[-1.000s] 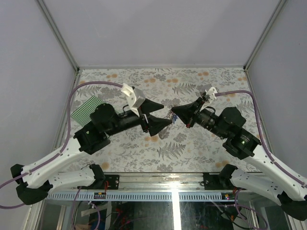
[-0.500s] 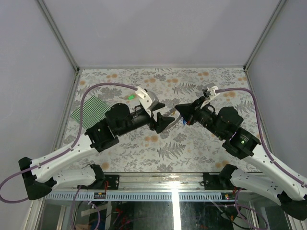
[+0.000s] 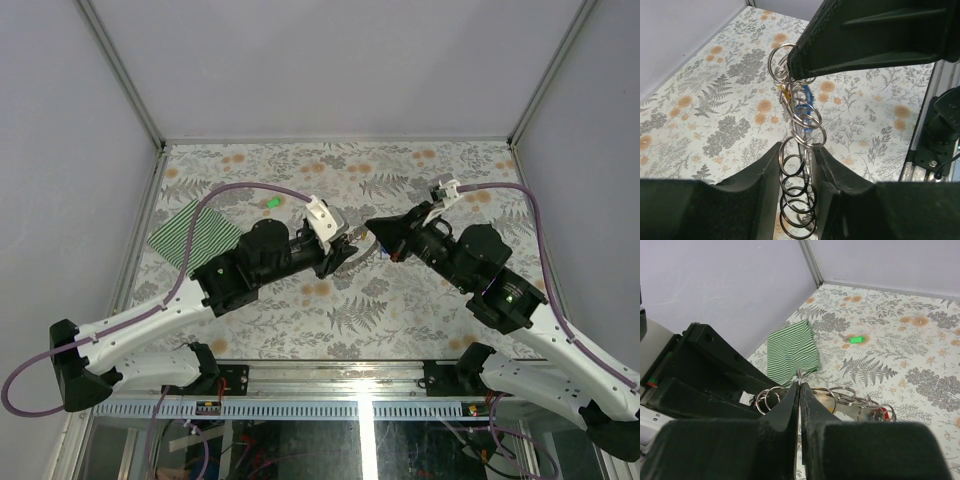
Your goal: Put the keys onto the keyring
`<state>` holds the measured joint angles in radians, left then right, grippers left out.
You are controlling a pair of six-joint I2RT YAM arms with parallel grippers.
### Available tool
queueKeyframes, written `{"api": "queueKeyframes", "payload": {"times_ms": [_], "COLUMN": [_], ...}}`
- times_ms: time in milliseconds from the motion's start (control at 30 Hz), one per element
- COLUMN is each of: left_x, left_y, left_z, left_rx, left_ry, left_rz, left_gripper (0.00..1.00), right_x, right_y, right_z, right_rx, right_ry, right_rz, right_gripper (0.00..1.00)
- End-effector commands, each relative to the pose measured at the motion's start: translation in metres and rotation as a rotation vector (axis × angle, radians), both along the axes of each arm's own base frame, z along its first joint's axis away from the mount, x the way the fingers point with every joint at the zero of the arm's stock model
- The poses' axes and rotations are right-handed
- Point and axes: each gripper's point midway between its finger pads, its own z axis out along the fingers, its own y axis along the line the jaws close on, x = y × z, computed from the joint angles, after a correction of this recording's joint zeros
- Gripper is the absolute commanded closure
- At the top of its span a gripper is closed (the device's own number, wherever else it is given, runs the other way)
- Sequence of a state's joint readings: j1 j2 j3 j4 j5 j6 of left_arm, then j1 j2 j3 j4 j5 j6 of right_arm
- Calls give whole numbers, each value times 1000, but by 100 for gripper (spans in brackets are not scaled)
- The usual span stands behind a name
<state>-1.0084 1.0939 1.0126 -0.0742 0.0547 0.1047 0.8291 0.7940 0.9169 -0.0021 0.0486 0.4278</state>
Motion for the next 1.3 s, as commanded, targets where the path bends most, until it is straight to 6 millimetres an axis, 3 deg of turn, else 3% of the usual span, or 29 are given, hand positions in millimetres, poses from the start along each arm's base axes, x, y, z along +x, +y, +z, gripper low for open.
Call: {"api": "queueKeyframes", "payload": {"times_ms": [0, 200, 267, 500, 667, 800, 900, 1067, 1267], "left_x": [4, 3, 2, -5, -10, -15, -18, -21, -19], "left_y": [2, 2, 3, 3, 3, 3, 2, -1, -2], "left_z": [-1, 0, 1, 7, 9, 17, 26, 34, 38], "left_rx": [19, 15, 11, -16, -32, -72, -113, -150, -188], "left_ry": [-38, -36, -36, -21, 4, 22, 41, 87, 167], "left_rz": [19, 16, 14, -11, -29, -36, -41, -47, -10], "left_gripper": [75, 100, 100, 100, 100, 100, 100, 100, 100], "right_x": [-13, -15, -15, -13, -10, -27, -45, -64, -65], "right_y": [-8, -6, -7, -30, -50, -40, -26, -17, -9], "right_z": [68, 67, 67, 71, 71, 70, 60, 47, 37], "right_rx": [175, 189, 186, 123, 48, -94, -211, -286, -432], "right_ry": [-112, -105, -110, -180, -245, -411, -571, -838, -1070], "right_rz": [19, 33, 32, -54, -132, -8, 139, 244, 287], "right_gripper": [100, 100, 97, 71, 64, 63, 60, 55, 54]}}
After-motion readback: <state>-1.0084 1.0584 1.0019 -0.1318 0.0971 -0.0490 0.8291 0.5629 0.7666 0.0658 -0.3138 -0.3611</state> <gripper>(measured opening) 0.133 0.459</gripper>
